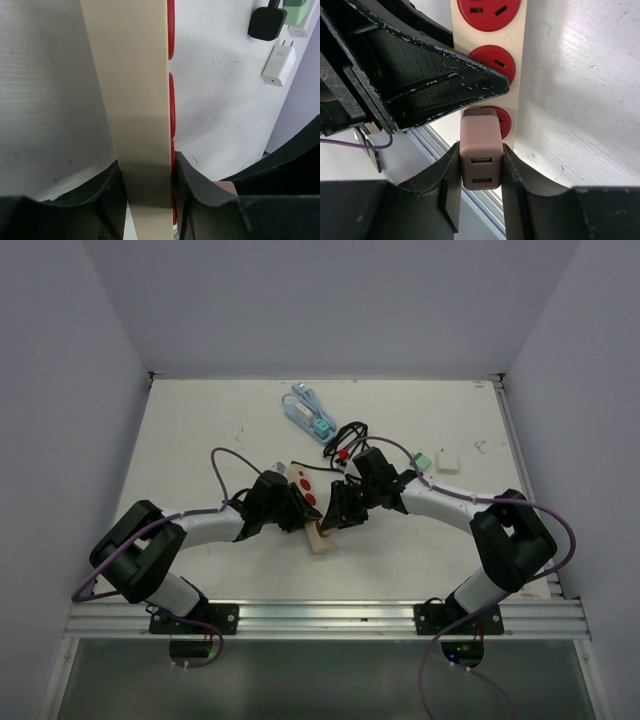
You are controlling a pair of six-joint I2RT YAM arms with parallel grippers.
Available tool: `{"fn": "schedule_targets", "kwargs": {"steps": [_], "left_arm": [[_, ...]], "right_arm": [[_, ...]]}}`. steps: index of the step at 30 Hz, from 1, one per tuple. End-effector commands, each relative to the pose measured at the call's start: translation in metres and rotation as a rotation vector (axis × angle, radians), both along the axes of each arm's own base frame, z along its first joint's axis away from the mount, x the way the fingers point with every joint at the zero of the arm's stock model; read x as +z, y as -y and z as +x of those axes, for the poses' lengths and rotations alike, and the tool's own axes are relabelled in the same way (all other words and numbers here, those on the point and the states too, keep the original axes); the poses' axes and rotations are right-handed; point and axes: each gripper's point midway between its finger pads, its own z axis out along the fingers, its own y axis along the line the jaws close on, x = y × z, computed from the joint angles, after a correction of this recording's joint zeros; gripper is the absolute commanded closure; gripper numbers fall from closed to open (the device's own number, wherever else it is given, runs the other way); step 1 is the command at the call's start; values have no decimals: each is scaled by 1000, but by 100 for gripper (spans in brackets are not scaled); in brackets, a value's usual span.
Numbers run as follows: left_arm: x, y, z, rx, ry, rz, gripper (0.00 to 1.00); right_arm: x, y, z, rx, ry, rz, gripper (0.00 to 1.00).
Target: Pull the plug off the socket
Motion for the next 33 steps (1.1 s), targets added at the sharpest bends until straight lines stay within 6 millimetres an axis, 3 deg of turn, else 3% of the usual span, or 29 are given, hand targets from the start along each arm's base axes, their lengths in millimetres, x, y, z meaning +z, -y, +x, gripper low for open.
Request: {"fn": "schedule_targets", "kwargs": {"steps": [1, 7, 15, 25, 33], "left_arm": [[-79, -105, -50, -1, -174, 506, 100], [-84, -106, -50, -36, -184, 528, 100], [-90, -106, -55, -85, -199, 541, 100], [-94, -111, -56, -72, -224, 519, 100], [-97, -106, -56, -65, -242, 515, 100]], "right_arm": [[12, 28, 10, -38, 3, -61, 100], [16, 35, 15, -36, 11, -56, 100], [8, 57, 22, -46, 7, -61, 100], [0, 57, 26, -59, 36, -38, 100], [1, 42, 33, -88, 50, -83, 100]]}}
